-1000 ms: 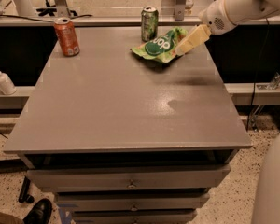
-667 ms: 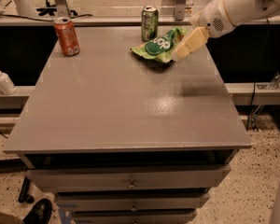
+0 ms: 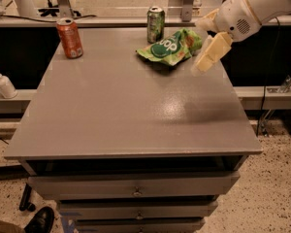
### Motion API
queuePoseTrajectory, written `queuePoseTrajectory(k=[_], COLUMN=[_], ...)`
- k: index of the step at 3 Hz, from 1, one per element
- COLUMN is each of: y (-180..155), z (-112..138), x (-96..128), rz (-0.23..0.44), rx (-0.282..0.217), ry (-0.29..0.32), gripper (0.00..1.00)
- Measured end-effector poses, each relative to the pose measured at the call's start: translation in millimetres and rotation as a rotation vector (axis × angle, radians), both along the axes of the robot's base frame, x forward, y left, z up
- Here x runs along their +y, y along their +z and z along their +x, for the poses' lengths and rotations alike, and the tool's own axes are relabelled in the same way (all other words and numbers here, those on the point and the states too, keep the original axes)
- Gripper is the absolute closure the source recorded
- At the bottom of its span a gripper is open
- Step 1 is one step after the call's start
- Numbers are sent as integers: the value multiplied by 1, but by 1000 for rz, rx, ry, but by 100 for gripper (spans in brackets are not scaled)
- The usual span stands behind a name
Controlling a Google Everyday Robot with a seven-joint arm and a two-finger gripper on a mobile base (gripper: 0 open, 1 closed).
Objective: Move green rice chip bag near green can
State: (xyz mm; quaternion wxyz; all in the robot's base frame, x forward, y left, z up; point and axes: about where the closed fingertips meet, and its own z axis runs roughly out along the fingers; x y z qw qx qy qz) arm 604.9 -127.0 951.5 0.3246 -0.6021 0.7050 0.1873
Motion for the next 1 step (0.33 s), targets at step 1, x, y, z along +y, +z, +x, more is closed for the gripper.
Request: queuePoseTrajectory(k=[1], y=[0], z=[0], x=[0], rz=[0], rx=[0], ry=[0], gripper=[0])
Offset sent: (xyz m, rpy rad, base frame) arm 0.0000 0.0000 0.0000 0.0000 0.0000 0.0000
